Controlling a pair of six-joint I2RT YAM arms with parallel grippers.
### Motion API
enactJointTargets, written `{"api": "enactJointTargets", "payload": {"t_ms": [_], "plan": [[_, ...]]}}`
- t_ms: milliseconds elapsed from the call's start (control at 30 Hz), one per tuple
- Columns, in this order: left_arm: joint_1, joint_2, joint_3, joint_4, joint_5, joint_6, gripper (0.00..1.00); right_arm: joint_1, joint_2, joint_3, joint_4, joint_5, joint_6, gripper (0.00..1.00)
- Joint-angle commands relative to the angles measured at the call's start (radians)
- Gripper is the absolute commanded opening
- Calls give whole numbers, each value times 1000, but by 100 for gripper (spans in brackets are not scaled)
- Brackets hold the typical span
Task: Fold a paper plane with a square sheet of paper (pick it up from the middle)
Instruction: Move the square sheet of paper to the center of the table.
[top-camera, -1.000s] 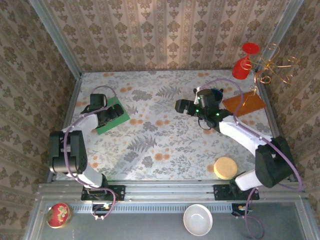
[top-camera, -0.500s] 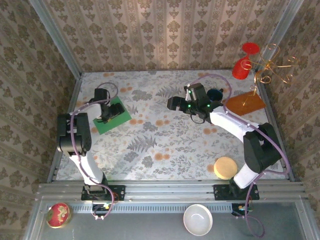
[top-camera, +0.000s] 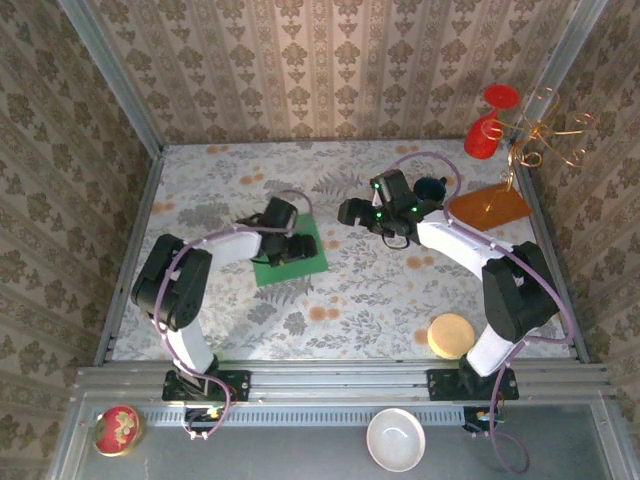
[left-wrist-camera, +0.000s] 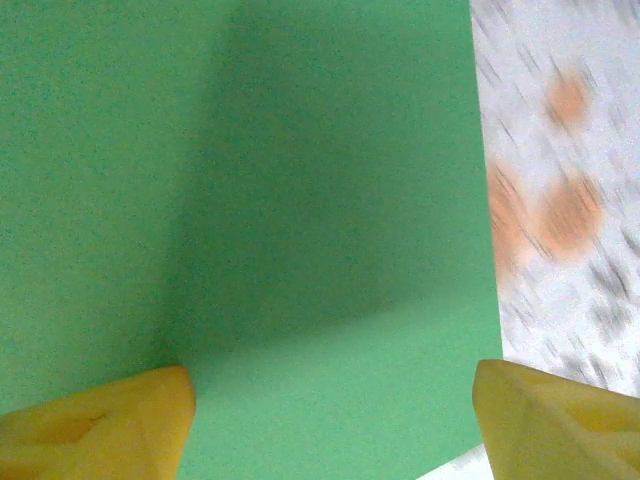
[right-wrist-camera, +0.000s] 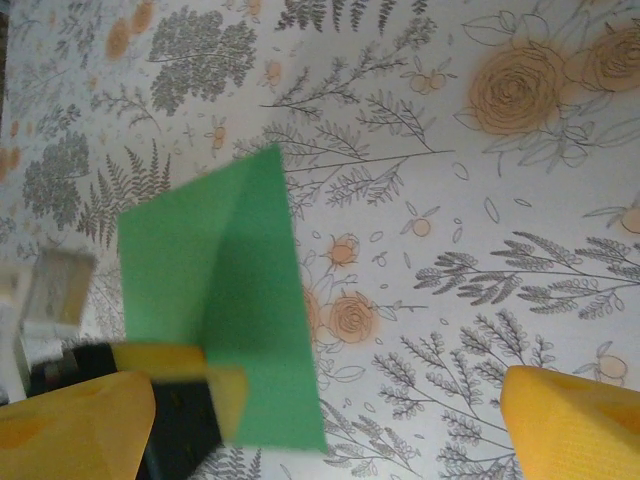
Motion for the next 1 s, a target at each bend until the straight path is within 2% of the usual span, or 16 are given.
{"api": "enactJointTargets", "payload": {"t_ms": [0,133,233,333,533,600,667,800,967], "plan": [[-98,-14,-68,-44,0,-135,74,-21,-39,-31,-57,41,36,90],[-193,-45,-111,-23,-11,-200,72,-43,-74,-84,-52,42,44,87],[-200,-90,-121,0,5,-220,72,-50,-98,-116,-54,40,41,85],[-159,-173,-129,41,49,-198,73,-49,-109,-125,-65,12,40,81],[36,-327,-220,44,155,-161,80,13,-41,-78,-108,-102,61,73],[84,-344,-242,44,183,-163,82,37,4,-50,-121,-150,72,67],[97,-344,-250,43,187,-162,83,58,46,-20,-142,-183,73,60],[91,-290,-229,67,223,-166,84,82,96,-3,-154,-210,82,56],[70,-196,-183,50,214,-148,84,108,164,23,-165,-258,74,48]]}}
